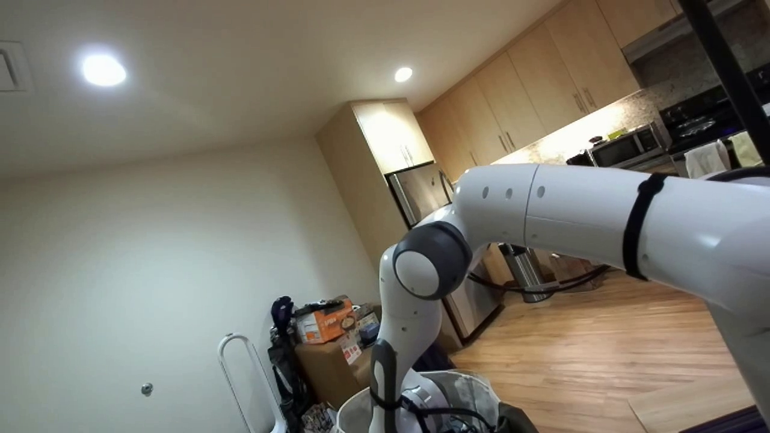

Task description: Pick up the clothing from the sofa and put it in the laundry bag

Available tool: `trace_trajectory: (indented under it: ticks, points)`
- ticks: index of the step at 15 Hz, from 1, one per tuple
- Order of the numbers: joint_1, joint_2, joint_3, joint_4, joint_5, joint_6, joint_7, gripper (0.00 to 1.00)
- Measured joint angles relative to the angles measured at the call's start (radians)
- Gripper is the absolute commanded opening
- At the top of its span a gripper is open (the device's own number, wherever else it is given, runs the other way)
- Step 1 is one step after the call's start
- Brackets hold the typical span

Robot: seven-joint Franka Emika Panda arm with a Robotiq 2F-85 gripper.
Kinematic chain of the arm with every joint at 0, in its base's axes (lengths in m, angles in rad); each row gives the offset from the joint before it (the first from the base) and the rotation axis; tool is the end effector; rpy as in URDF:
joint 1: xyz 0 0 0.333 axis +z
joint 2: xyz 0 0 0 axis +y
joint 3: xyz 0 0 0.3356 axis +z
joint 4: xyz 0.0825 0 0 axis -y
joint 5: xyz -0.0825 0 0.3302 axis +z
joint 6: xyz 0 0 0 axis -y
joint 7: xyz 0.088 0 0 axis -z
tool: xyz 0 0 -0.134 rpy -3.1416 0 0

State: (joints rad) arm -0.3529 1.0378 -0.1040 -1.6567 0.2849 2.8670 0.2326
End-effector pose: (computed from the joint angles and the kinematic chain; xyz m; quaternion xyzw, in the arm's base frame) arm 0.5882 -0.2946 0.0565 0.8971 -0.4321 0.0925 0.0019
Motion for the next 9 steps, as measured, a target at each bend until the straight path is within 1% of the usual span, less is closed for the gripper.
trace_trajectory:
  ticks: [1, 5, 7, 9]
  points:
    - [-0.006, -0.001, 0.003, 0.002, 0.000, -0.003, 0.000, 0.44]
    - [-0.034, -0.041, 0.013, -0.007, 0.000, -0.023, 0.000, 0.71]
    - [-0.053, -0.102, 0.014, -0.036, 0.001, -0.041, -0.001, 0.84]
    - [-0.062, -0.192, 0.003, -0.084, 0.001, -0.078, -0.007, 0.97]
